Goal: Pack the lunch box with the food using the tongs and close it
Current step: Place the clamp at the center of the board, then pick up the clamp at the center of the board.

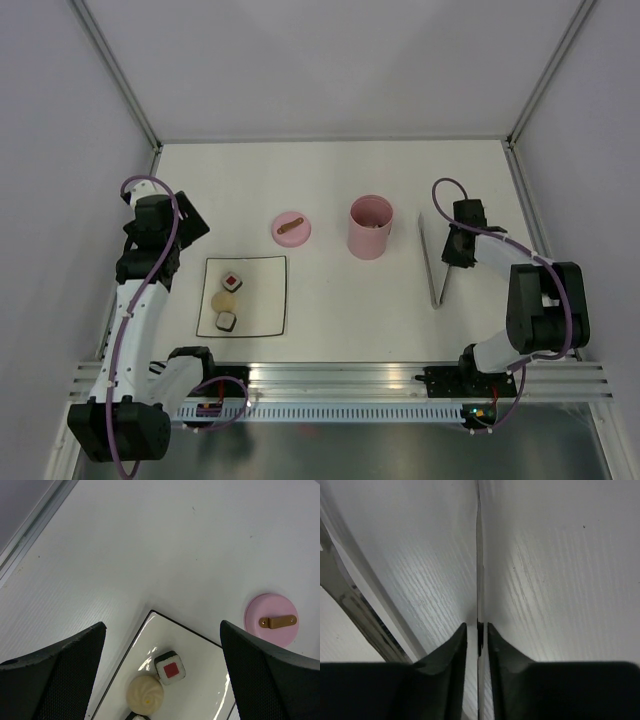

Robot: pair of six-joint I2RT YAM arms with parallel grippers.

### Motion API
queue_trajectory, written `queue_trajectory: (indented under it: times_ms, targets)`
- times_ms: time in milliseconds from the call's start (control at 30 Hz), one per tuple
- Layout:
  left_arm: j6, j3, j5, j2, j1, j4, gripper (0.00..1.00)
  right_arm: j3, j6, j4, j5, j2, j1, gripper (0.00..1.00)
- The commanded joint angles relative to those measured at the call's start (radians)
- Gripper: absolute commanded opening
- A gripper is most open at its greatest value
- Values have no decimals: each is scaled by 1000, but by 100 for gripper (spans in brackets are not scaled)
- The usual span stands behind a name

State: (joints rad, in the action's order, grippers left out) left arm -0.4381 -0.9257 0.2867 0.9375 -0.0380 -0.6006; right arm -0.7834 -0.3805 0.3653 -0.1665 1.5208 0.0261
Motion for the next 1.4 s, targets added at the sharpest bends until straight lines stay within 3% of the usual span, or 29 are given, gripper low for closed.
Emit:
queue_trajectory:
  times_ms: [0, 67, 200, 233, 433, 533, 667, 933, 1367]
  targets:
    - [10, -2, 6, 3, -3, 5, 100, -42, 15, -35, -16, 9, -2, 38]
    - [10, -2, 8, 3, -2, 5, 100, -59, 22, -14, -7, -20, -2, 51]
    - [12, -1, 9, -2, -2, 5, 100, -68, 41, 20, 30, -100, -2, 96]
    - [12, -1, 9, -5, -2, 5, 100, -56, 42, 21, 44, -120, -2, 98]
    - [10, -1, -1, -8, 1, 7, 100, 64, 78, -64, 189, -286, 3, 98]
    - [10, -1, -1, -9, 4, 5, 100, 107, 81, -121, 183, -335, 23, 98]
    - [10, -1, -1, -12, 6, 9, 100, 107, 63, -135, 173, -257, 44, 98]
    - [12, 2, 5, -17, 4, 5, 100, 92, 60, -121, -7, -159, 150, 97]
    - [12, 1, 5, -6, 4, 7, 100, 65, 48, -118, -1, -143, 149, 97]
